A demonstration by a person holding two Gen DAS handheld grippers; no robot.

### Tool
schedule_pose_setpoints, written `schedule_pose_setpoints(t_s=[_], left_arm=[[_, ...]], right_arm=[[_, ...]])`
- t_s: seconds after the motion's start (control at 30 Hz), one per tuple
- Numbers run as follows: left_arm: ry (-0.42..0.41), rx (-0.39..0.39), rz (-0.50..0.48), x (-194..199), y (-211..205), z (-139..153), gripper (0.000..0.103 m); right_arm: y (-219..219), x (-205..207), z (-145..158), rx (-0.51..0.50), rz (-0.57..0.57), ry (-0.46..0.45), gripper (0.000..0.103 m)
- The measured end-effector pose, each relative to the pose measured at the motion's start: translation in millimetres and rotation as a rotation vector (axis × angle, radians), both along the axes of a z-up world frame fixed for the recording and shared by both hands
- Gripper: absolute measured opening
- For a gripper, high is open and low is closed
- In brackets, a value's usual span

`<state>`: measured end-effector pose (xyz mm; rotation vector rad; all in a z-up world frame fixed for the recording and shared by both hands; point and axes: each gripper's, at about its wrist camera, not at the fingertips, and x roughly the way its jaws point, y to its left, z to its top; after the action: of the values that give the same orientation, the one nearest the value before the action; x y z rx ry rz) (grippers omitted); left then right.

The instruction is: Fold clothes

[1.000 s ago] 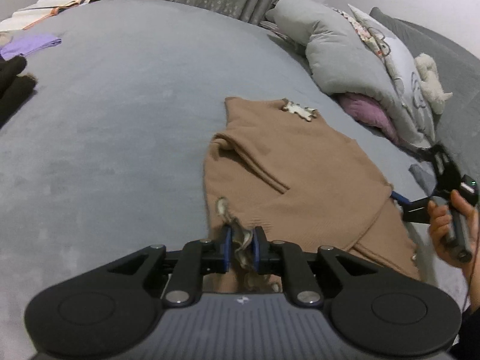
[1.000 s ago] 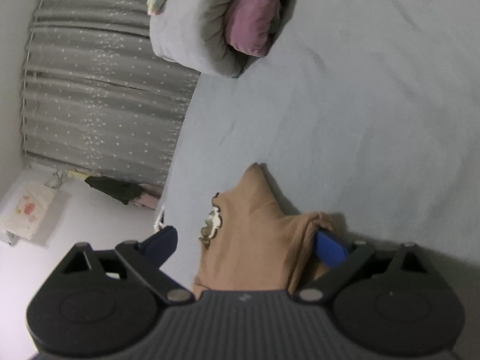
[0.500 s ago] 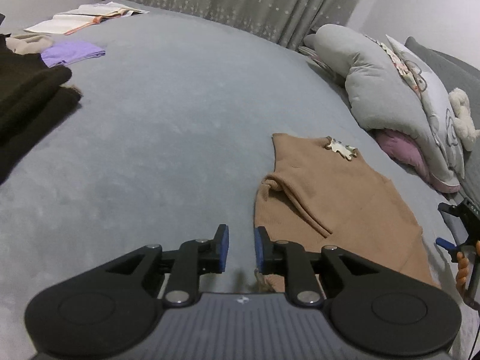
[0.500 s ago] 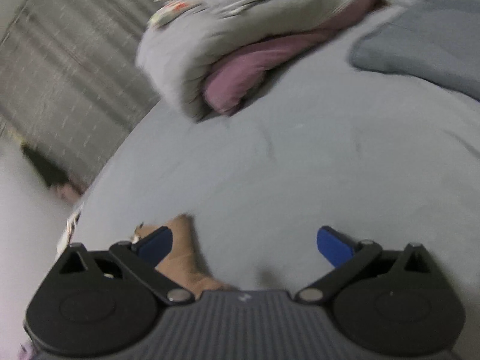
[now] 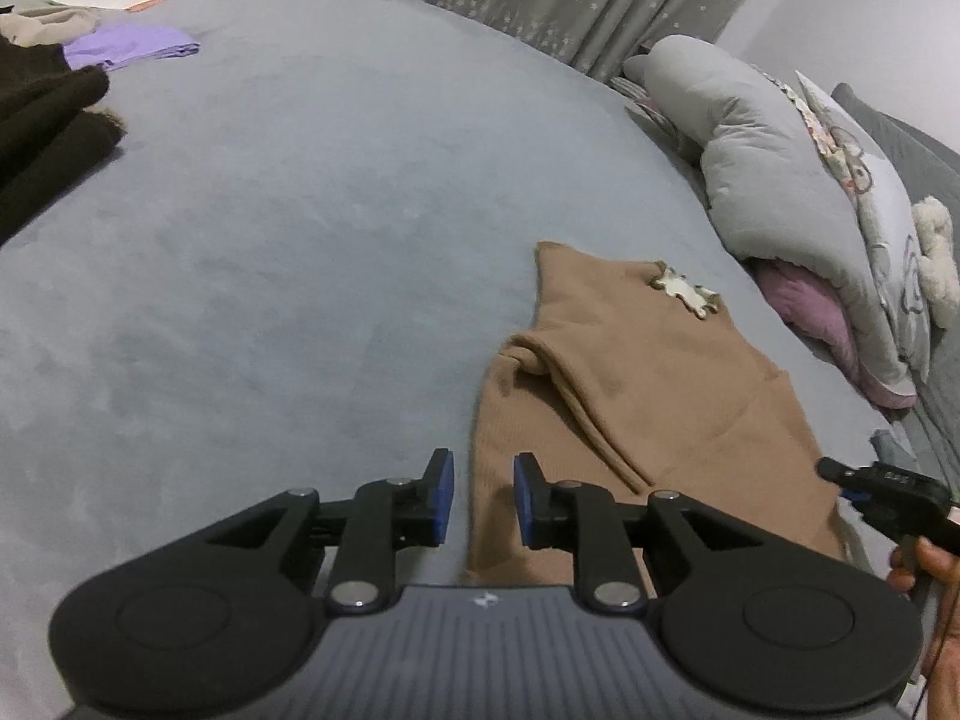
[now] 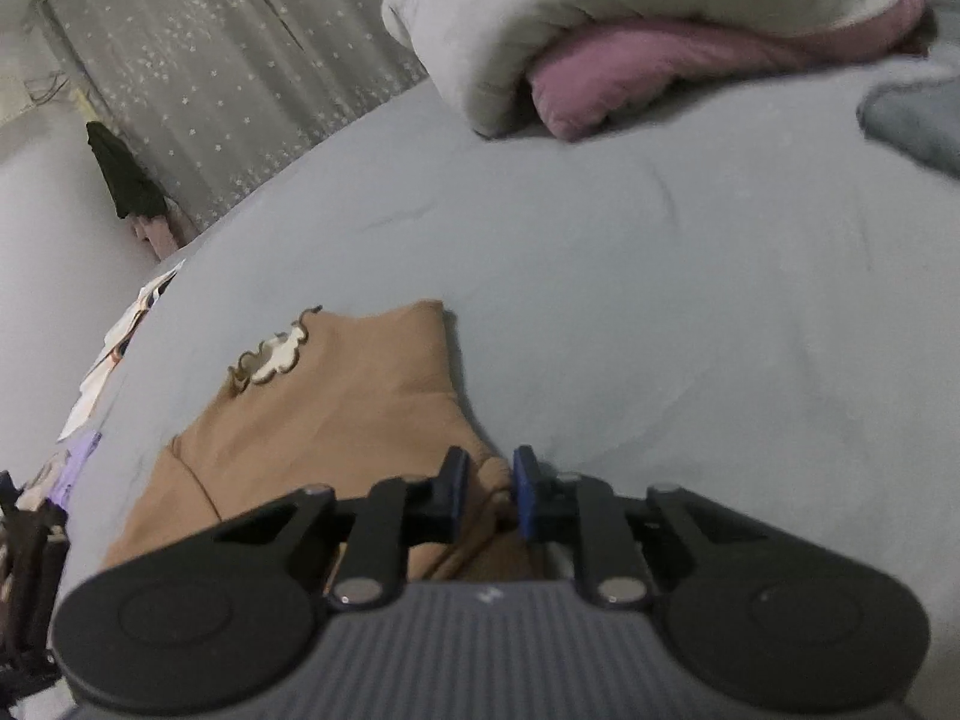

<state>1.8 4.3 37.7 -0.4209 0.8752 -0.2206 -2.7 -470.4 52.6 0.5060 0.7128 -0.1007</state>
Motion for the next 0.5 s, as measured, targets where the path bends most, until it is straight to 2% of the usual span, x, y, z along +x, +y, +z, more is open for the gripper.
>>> schedule_pose_setpoints(t_s=[0.1,0.2,0.23,0.27,0.3,0.33,0.37,0.5], left_arm=[[-0.027,-0.007,-0.004,5.7,2.7,2.7,0.020],[-0.072,0.028,-0.049,13.3,-6.4,4.9,0.027],[-0.086,0.040,-0.062,16.2,-10.4,4.9,0.028],[-0.093,0.044,-0.070,19.5,-14.1,4.3,0.029],[-0.099,0.046,-0.078,22.9,-17.7,3.6,0.030],[-0.100,0.033,-0.087,27.1,-20.5,2.3,0.031],[-0.102,0.021,-0.095,31.4,-23.3,1.0,0.033],[-0.118,0.009,-0.115,47.2,-33.3,-2.8,0.042]], right_arm=[[0.5,0.8,0.3,-0.009,0.003,0.000,0.014],[1.2,0.5,0.1,0.014,0.020,-0.003,0.025],[1.5,0.4,0.1,0.023,0.026,-0.005,0.036],[1.7,0.2,0.0,0.032,0.032,-0.007,0.051],[2.0,0.0,0.0,0.041,0.039,-0.008,0.061],[2.2,-0.2,0.0,0.050,0.045,-0.010,0.076],[2.5,-0.4,-0.1,0.059,0.051,-0.012,0.079],[4.0,0.4,-5.0,0.075,0.069,0.005,0.080]])
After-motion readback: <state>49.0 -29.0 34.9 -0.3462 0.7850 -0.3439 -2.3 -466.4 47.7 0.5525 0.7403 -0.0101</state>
